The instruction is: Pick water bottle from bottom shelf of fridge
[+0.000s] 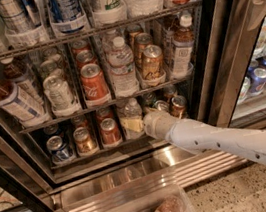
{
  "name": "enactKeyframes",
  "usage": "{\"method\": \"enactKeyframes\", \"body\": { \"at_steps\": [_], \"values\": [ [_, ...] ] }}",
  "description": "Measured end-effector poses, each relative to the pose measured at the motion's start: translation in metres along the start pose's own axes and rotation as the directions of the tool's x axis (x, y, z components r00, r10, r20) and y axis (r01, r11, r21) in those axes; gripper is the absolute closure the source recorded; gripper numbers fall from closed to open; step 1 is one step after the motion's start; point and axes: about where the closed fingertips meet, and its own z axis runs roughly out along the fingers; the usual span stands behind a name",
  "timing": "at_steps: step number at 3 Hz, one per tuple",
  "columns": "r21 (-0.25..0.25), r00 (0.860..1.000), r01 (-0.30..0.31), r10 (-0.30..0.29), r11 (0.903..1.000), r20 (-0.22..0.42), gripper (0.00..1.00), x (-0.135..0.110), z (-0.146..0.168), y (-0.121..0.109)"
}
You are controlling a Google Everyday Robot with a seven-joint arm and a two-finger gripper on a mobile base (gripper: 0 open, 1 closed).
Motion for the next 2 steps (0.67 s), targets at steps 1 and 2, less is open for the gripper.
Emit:
{"method": "enactKeyframes", "body": {
  "at_steps": [1, 2],
  "values": [
    [-0.030, 1.000, -0.007, 0.008, 0.9995, 0.015, 0.46, -0.0025, 0.0068, 0.0045],
    [-0.031, 1.000, -0.007, 0.008, 0.9995, 0.016, 0.69, -0.0025, 0.0070, 0.0047]
  ]
}}
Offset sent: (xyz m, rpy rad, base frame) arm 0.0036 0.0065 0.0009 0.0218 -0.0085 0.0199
